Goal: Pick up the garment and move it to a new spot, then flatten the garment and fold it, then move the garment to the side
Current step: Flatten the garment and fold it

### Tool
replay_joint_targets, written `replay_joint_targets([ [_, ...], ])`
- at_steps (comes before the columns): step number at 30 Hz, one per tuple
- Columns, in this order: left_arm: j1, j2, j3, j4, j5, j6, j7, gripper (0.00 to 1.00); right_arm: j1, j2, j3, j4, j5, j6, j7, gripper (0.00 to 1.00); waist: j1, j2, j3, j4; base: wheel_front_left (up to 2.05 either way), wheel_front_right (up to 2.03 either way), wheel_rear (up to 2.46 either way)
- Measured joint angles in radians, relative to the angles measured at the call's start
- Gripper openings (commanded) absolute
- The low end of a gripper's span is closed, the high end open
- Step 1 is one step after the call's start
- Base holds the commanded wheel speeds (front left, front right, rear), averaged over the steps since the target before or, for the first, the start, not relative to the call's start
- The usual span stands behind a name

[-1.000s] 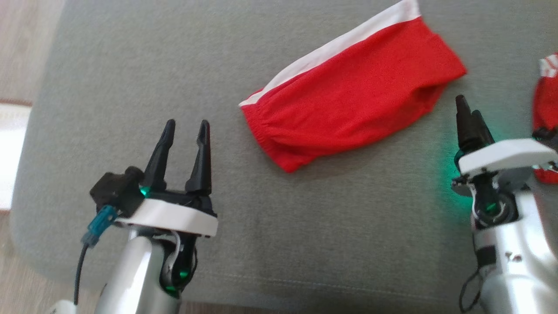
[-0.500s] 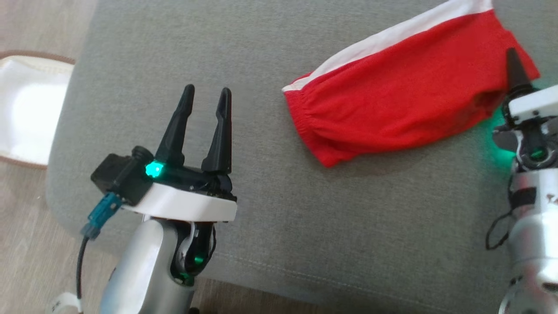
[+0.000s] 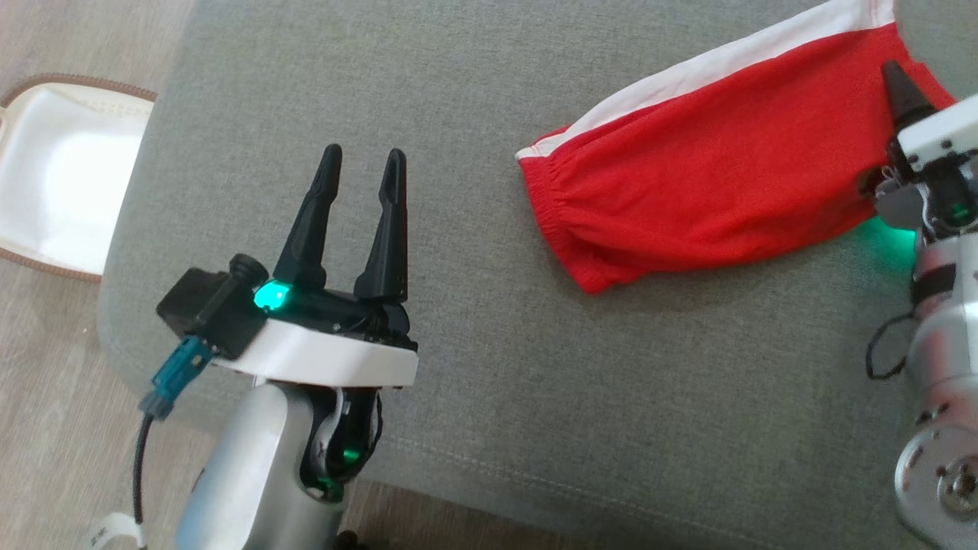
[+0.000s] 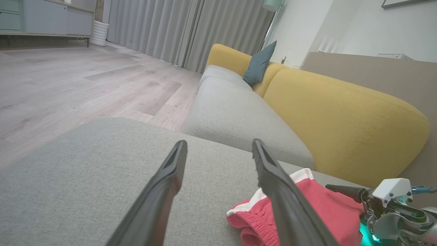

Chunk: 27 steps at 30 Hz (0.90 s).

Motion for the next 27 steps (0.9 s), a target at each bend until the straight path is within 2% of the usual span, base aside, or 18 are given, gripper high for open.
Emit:
replay_joint_targets([
  [6,0.000,0.000,0.001,0.000,-0.009,0.000,0.000,1.00,-0.076,-0.004,-0.032,0.099,-0.070,0.000,0.000,1.00,0.0000,0.0000,0.001,0.011,0.00,0.00,0.00],
  [7,0.000,0.000,0.002,0.001,-0.011,0.000,0.000,1.00,-0.085,-0.004,-0.039,0.115,-0.081,0.000,-0.002,0.62,0.0000,0.0000,0.000,0.012,0.00,0.00,0.00],
  [8,0.000,0.000,0.002,0.001,-0.012,0.000,0.000,1.00,-0.093,-0.004,-0.045,0.128,-0.095,0.000,-0.008,0.00,0.0000,0.0000,-0.001,0.013,0.00,0.00,0.00],
  [16,0.001,0.000,0.015,0.009,-0.008,0.007,0.000,1.00,-0.101,0.019,-0.100,0.200,-0.134,0.001,-0.094,0.00,0.0001,0.0000,-0.032,-0.003,0.00,0.00,0.00],
  [22,0.011,0.000,0.025,0.019,0.013,0.004,0.000,1.00,-0.065,0.042,-0.075,0.203,-0.027,0.001,-0.161,0.00,0.0001,0.0000,-0.067,-0.050,0.00,0.00,0.00],
  [27,0.027,0.000,0.044,0.024,0.032,-0.003,0.000,1.00,0.070,0.049,0.003,0.115,0.074,0.001,-0.249,0.00,0.0001,0.0000,-0.110,-0.116,0.00,0.00,0.00],
])
